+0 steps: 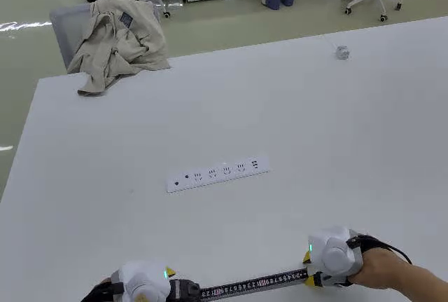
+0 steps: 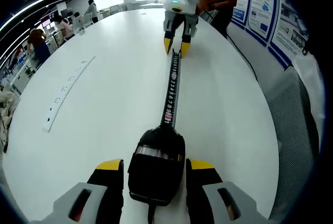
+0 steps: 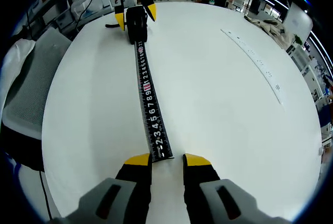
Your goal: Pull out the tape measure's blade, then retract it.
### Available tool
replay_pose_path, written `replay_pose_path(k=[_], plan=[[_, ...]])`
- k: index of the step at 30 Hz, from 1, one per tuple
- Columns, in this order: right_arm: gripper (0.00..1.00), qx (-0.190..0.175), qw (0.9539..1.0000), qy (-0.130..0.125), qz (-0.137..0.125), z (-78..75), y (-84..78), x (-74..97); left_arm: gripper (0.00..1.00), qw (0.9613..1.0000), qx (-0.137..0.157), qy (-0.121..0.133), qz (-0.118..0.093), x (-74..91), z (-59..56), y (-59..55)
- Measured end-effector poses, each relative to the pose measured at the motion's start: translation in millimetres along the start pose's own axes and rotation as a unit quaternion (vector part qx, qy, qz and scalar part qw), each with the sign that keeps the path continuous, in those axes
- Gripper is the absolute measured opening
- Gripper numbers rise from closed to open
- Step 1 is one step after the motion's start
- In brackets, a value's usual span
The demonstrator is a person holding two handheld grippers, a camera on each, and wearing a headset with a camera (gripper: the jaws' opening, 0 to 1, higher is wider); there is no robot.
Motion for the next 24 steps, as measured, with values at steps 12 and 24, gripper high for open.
replay_pose_path(k=[12, 24], plan=[[0.29, -0.045, 0.9987, -0.014, -0.018, 5.6, 2.8, 0.5, 0.57, 0.9968, 0.067, 0.032, -0.029, 11.4, 1.6, -5.6], [0.36, -0.096, 0.9941, -0.031, -0.041, 13.2, 5.6, 6.7, 0.68, 0.9852, 0.148, 0.063, -0.059, 21.2, -3.2, -14.4]])
Point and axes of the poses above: the centre of the closed fingertips' face, and the gripper's own axes: x roughly backward along the fingers, z roughly to its left, y roughly out of its top, the point moved 8 cm from there along x, roughly backward along the fingers, and after that the axes turned 2 degrees about -y, right-handed, at the moved point
